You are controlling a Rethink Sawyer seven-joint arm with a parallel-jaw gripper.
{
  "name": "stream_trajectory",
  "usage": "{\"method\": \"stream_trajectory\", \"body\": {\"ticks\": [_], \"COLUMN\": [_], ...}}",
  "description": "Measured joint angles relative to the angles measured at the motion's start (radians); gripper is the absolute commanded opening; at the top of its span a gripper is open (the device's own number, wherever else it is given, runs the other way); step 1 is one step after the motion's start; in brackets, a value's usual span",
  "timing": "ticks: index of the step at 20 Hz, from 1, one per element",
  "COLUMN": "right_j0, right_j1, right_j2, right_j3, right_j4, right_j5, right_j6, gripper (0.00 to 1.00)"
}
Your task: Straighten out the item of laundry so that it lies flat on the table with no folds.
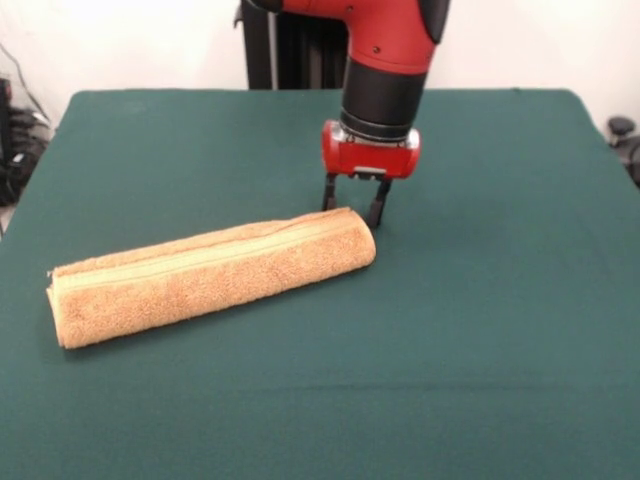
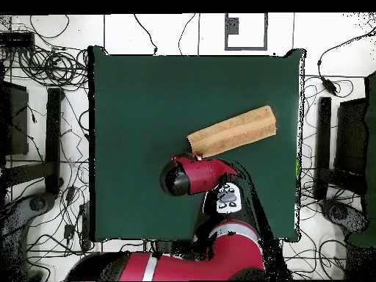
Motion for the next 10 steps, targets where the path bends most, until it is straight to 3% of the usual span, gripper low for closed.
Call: {"method": "stream_trajectory", "body": {"ticks": [10], "right_j0": [0.024], "right_j1": [0.008], "right_j2": [-0.03], "right_j3": [0.01], "right_j4": [0.018], "right_j5": [-0.047], "right_j6": [0.0], "gripper": [1.0]}}
